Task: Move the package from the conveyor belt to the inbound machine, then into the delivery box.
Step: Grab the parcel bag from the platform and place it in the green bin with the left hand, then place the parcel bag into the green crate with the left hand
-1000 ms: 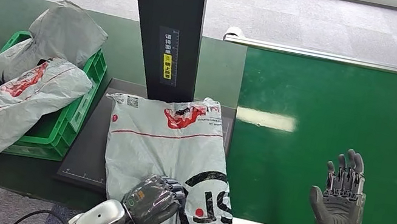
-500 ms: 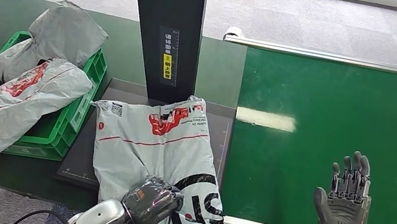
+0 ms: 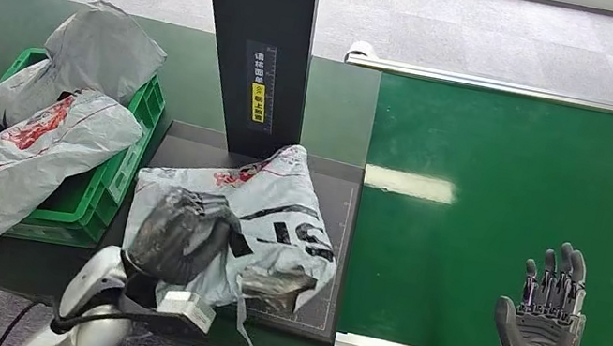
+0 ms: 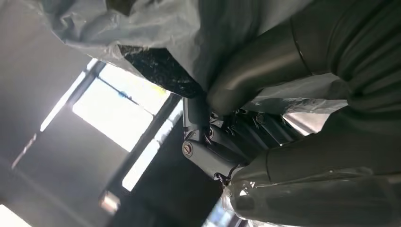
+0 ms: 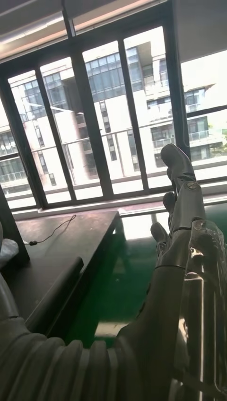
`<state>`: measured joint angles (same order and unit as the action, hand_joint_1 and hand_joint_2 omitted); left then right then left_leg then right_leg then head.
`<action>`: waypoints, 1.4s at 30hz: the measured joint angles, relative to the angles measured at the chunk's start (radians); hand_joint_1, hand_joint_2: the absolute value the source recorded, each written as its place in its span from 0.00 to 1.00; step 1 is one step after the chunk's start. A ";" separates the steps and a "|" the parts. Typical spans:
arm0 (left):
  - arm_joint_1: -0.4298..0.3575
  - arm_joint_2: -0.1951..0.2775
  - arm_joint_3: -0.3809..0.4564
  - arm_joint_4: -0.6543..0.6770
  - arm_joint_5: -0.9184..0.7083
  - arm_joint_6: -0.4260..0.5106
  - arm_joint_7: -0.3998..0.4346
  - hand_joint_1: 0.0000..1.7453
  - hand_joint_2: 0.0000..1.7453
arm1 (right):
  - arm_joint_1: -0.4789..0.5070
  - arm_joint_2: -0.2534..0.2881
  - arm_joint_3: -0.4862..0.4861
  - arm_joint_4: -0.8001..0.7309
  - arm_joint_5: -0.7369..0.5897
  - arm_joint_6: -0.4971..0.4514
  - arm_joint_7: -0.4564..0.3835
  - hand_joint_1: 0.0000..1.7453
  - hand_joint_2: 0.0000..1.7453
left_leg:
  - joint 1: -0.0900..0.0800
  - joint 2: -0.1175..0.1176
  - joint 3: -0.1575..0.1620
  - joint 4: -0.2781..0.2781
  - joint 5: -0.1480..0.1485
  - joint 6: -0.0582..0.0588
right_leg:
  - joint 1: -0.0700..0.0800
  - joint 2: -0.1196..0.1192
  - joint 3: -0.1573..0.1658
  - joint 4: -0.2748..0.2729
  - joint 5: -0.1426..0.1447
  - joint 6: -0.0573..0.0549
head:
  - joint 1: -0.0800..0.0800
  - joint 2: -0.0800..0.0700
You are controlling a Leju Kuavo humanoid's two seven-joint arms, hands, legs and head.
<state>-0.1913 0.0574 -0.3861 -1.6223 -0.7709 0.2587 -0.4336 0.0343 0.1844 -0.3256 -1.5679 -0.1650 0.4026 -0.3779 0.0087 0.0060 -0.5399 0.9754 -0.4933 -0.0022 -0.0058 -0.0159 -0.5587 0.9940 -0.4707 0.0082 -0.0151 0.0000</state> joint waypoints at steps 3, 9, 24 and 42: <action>-0.030 0.027 0.108 -0.101 0.084 -0.007 -0.028 1.00 1.00 | 0.004 -0.007 0.004 0.000 -0.016 -0.010 -0.008 0.00 1.00 | 0.000 0.000 0.000 0.000 0.000 0.000 | 0.000 0.001 0.000 0.001 0.000 0.000 | 0.000 0.000; -0.103 0.060 0.280 -0.197 0.156 0.001 -0.059 1.00 1.00 | 0.007 -0.014 0.027 0.001 -0.026 -0.040 -0.013 0.00 1.00 | 0.000 0.000 0.000 0.000 0.000 0.000 | 0.000 0.001 -0.001 0.001 0.000 0.000 | 0.000 0.000; -0.349 0.141 0.427 -0.182 0.157 0.108 0.030 1.00 1.00 | -0.050 -0.043 0.084 0.043 -0.045 -0.071 -0.009 0.00 1.00 | 0.000 0.001 -0.001 0.000 0.001 -0.001 | 0.000 0.001 -0.001 0.001 0.000 -0.001 | 0.000 0.000; -0.521 0.344 0.548 0.221 -0.239 0.334 0.121 1.00 1.00 | -0.101 -0.119 0.158 0.116 -0.096 -0.130 -0.009 0.00 1.00 | 0.001 0.002 -0.001 0.000 0.002 -0.002 | 0.001 0.003 -0.002 0.002 0.001 -0.001 | 0.000 0.000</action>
<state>-0.7119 0.4016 0.1620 -1.4017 -1.0098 0.5930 -0.3125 -0.0669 0.0651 -0.1675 -1.4523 -0.2606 0.2726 -0.3872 0.0097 0.0078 -0.5407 0.9753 -0.4915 -0.0040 -0.0046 -0.0131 -0.5609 0.9956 -0.4701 0.0068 -0.0149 0.0000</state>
